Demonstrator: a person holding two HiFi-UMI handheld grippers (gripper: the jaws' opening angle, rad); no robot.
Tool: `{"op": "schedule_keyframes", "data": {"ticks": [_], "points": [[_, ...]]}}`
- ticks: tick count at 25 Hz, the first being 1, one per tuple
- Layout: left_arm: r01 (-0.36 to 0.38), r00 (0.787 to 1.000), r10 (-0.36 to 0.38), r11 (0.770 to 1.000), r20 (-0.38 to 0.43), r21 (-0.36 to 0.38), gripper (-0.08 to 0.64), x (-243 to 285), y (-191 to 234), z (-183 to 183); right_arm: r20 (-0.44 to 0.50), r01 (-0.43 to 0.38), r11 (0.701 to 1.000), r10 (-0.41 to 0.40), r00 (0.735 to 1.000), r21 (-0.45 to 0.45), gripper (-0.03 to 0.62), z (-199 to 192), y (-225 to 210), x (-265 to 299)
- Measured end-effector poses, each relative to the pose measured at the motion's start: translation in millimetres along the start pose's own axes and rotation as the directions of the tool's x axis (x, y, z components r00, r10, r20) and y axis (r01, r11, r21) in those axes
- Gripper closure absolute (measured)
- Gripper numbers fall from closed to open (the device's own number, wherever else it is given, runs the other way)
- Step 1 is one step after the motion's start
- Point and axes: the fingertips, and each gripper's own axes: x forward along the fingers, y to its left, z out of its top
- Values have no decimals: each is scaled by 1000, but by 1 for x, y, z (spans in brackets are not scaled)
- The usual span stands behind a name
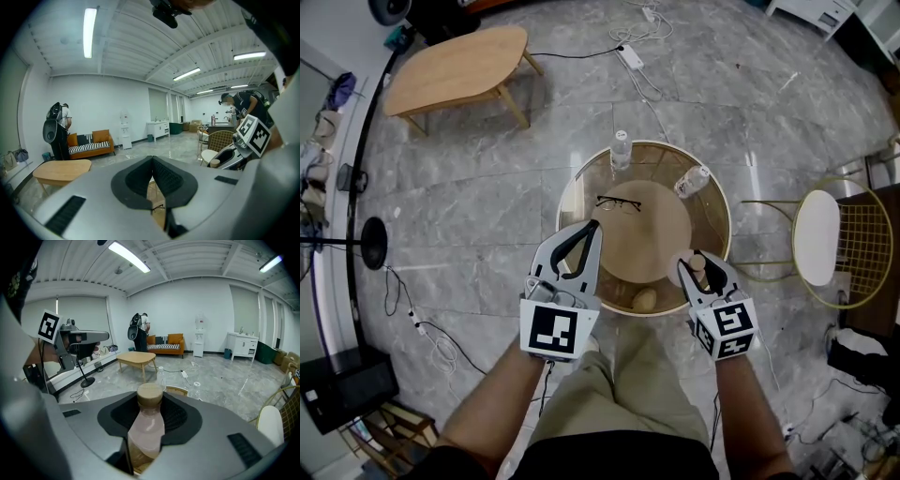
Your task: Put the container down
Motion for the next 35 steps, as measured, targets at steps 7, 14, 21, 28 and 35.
{"op": "schedule_keyframes", "data": {"ticks": [7,14,21,28,35], "points": [[15,1000,-15,1000,-15,-5,545,10,-8,-14,-36,-5,1000,6,999,4,442,-25,-7,14],[20,999,-20,1000,-34,-9,545,16,-9,-30,-70,1,1000,1,998,26,442,-47,-13,33],[10,999,-11,1000,-53,-18,545,20,-5,-46,-113,-9,1000,11,994,21,442,-71,-16,53],[11,998,-13,1000,-57,-21,545,28,-6,-61,-141,-6,1000,10,990,30,442,-95,-20,76],[15,998,-16,1000,-61,-16,545,29,-2,-67,-190,4,999,5,982,46,442,-126,-24,102]]}}
